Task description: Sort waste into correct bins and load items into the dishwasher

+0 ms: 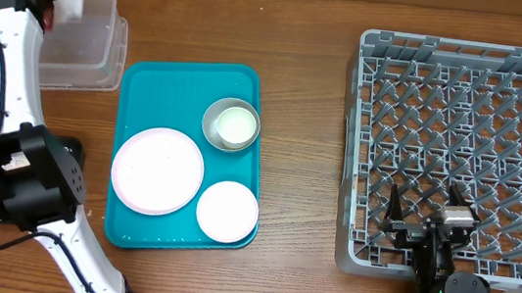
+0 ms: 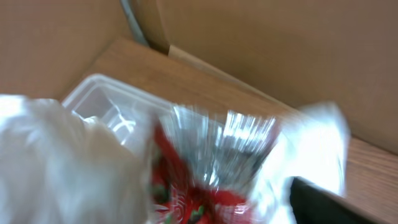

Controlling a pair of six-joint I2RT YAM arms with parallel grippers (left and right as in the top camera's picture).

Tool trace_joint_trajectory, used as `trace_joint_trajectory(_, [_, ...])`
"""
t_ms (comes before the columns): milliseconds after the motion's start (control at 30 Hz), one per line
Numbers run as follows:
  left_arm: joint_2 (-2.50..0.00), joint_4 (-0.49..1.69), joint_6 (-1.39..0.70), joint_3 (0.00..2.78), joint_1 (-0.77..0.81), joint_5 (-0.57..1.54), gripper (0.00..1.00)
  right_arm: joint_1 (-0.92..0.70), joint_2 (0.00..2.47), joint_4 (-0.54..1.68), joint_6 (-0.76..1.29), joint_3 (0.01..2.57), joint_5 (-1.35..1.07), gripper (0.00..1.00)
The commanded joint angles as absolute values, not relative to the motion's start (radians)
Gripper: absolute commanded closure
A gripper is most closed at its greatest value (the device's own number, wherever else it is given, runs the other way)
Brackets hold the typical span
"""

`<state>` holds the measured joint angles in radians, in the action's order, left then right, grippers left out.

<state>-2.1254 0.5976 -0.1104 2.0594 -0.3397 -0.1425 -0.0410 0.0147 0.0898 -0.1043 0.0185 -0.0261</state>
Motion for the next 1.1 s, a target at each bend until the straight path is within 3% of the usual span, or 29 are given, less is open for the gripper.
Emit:
trace_joint_trajectory(0, [-2.127,0.59,-0.137,2.057,-0.356,-0.107,0.0,-0.045,0.003,0.084,-0.097,0.008,-0.023,0.0])
trace_joint_trajectory(500, [-1.89,0.645,-0.345,2.057,-0.356,-0.077,0.0,-0.045,0.003,0.084,-0.097,0.008,-0.023,0.0])
trace_joint_trajectory(833, [-1.699,1.067,-0.351,2.057,-0.329,0.509,0.01,-0.045,0.003,0.084,-0.097,0.008,-0.023,0.0])
trace_joint_trajectory(867, [-1.7,1.124,-0.335,2.056,-0.313,0.564,0.04,-0.045,0.003,0.084,-0.097,0.008,-0.023,0.0])
trace_joint_trajectory(967, [-1.713,1.256,-0.273,2.035,-0.246,0.596,0.34,-0.045,0.003,0.084,-0.097,0.008,-0.023,0.0])
trace_joint_trajectory(1067, [-1.734,1.343,-0.195,2.015,-0.167,0.595,0.45,-0.045,0.003,0.084,-0.097,0.008,-0.023,0.0])
